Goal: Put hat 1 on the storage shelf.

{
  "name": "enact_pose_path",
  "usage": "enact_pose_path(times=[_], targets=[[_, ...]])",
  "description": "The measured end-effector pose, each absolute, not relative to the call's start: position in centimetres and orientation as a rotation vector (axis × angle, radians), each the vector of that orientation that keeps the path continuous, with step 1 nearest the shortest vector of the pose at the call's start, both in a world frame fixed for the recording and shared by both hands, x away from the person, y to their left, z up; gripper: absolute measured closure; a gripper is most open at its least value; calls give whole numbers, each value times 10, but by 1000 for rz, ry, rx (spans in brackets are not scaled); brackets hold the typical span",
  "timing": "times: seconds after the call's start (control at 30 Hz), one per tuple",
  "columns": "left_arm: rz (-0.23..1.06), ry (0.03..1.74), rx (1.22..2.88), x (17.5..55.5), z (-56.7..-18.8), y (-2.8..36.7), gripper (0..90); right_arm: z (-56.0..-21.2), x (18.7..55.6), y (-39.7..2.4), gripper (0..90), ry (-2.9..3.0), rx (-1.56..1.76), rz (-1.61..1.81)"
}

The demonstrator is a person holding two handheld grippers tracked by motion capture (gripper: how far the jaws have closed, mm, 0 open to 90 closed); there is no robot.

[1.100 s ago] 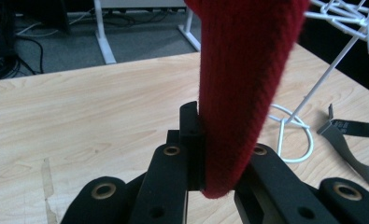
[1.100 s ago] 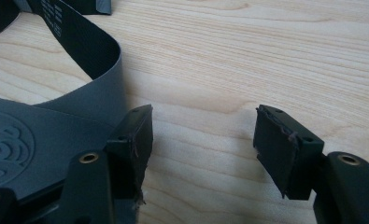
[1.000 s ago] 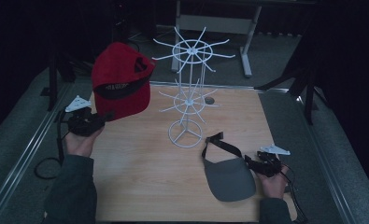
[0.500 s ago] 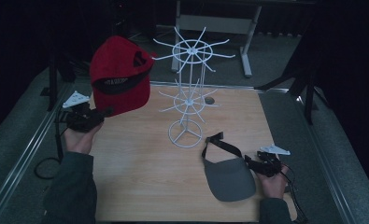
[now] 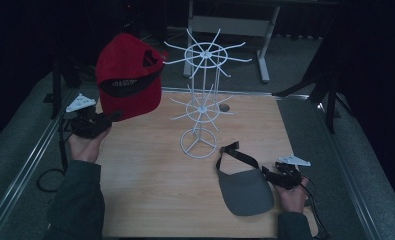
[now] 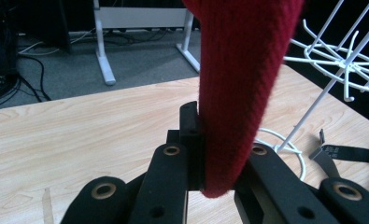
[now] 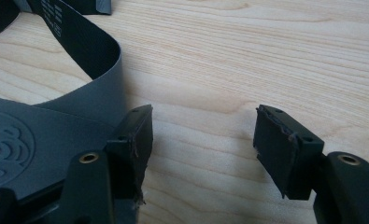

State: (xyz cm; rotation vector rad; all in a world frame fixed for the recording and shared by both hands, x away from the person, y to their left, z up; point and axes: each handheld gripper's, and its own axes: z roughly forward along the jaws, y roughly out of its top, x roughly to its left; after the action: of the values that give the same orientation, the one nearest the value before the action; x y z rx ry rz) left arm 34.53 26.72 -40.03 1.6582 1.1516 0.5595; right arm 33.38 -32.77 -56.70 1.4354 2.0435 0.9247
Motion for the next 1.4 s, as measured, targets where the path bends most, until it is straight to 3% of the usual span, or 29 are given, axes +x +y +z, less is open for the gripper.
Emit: enact_pose_path(times=[1.4], targets=[[574, 1106, 1588, 351, -365, 257, 858, -567, 334, -328, 377, 2041, 1437, 927]])
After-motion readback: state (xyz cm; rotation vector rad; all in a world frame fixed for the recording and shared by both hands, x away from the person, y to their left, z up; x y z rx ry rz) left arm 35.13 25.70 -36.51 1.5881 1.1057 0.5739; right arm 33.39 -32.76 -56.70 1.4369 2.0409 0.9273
